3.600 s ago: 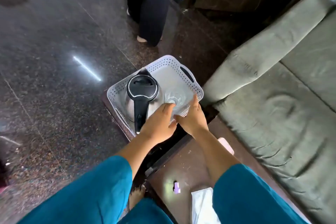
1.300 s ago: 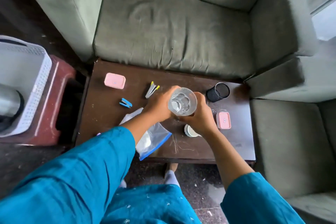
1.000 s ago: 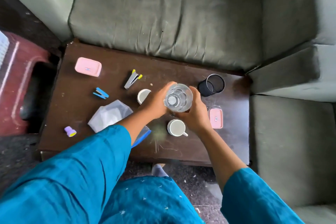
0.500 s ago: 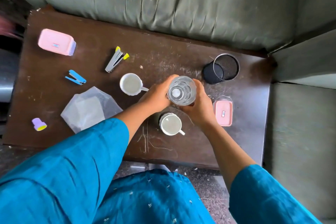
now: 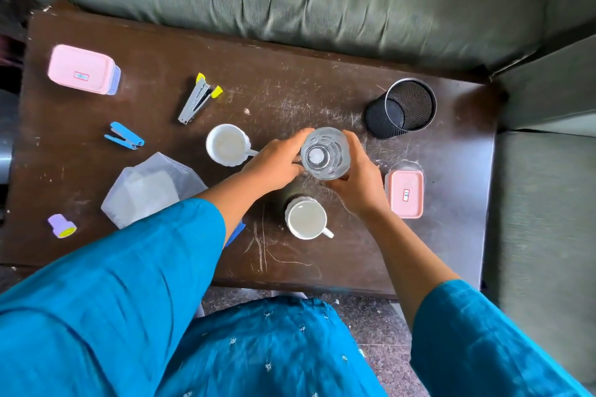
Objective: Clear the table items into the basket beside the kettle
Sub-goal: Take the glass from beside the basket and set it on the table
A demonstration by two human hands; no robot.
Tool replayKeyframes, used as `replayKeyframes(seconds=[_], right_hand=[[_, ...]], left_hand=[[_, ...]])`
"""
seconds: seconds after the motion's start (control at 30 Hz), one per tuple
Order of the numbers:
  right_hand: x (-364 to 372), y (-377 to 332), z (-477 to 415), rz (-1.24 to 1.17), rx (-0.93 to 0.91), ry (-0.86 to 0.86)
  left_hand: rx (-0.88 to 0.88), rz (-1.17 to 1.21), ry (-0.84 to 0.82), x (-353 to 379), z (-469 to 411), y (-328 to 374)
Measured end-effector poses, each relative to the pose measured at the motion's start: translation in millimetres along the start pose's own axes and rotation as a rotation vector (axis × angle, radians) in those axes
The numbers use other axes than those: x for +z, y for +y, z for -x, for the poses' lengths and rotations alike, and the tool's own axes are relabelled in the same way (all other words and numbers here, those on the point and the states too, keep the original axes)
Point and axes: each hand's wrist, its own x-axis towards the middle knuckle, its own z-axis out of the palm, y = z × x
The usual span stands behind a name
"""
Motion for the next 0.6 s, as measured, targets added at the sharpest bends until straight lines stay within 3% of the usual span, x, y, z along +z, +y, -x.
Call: replayKeyframes(seconds=[0.37, 0.6], right_hand=[[-9.3, -17.9, 5.9, 0.270, 0.080, -0.068], [-25.5, -59.5, 27.8, 0.282, 0.120, -0.076]], left_hand=[[0.014, -0.212, 0.029, -8.9, 9.5, 12.7], [0.007, -0.192, 0.035, -35.6, 46.5, 40.5]])
